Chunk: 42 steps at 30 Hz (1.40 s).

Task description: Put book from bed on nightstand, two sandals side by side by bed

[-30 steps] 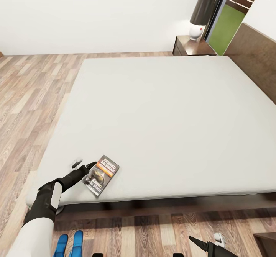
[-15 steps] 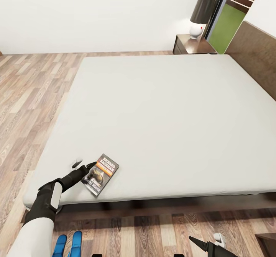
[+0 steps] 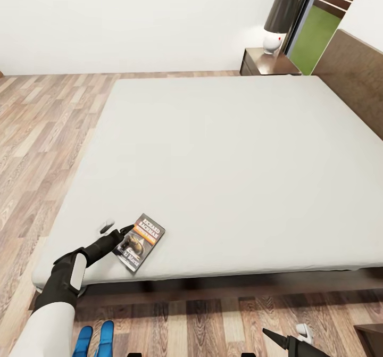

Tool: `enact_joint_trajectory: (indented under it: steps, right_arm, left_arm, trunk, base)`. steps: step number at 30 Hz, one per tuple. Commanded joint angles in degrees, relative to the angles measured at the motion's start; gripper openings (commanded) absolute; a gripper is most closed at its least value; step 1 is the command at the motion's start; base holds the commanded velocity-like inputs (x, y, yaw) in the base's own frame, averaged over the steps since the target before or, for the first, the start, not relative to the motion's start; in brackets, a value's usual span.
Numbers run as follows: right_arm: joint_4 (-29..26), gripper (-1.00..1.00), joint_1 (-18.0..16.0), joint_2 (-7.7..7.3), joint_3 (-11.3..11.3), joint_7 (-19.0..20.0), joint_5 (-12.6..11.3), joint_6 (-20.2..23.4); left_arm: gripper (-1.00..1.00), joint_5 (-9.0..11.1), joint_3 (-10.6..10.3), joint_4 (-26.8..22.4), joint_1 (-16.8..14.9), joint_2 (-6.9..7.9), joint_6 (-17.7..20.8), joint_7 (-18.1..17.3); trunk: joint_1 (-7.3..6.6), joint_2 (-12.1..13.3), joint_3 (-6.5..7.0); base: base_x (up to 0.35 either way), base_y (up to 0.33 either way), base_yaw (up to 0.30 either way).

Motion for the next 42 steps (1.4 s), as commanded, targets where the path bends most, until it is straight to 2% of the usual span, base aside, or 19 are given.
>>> enact_joint_trajectory:
  steps: [1, 9, 42]
  right_arm:
    - [0.0, 1.00, 0.0, 0.02, -0.3, 0.3, 0.1, 0.6]
    - [0.0, 1.00, 0.0, 0.02, -0.3, 0.3, 0.1, 0.6]
    - [0.0, 1.00, 0.0, 0.02, -0.3, 0.3, 0.1, 0.6]
  left_arm:
    - [1.00, 0.4, 0.1, 0.0, 0.0, -0.03, 0.4, 0.0]
    - [1.00, 0.4, 0.1, 0.1, 0.0, -0.03, 0.4, 0.0]
    - [1.00, 0.4, 0.1, 0.2, 0.0, -0.06, 0.3, 0.0]
  trunk:
    - [0.00, 0.0, -0.03]
    - [1.54, -2.8, -1.29]
    - [1.54, -2.8, -1.29]
  base:
    - [0.000, 0.000, 0.000]
    - [0.000, 0.000, 0.000]
    - [0.000, -0.010, 0.000]
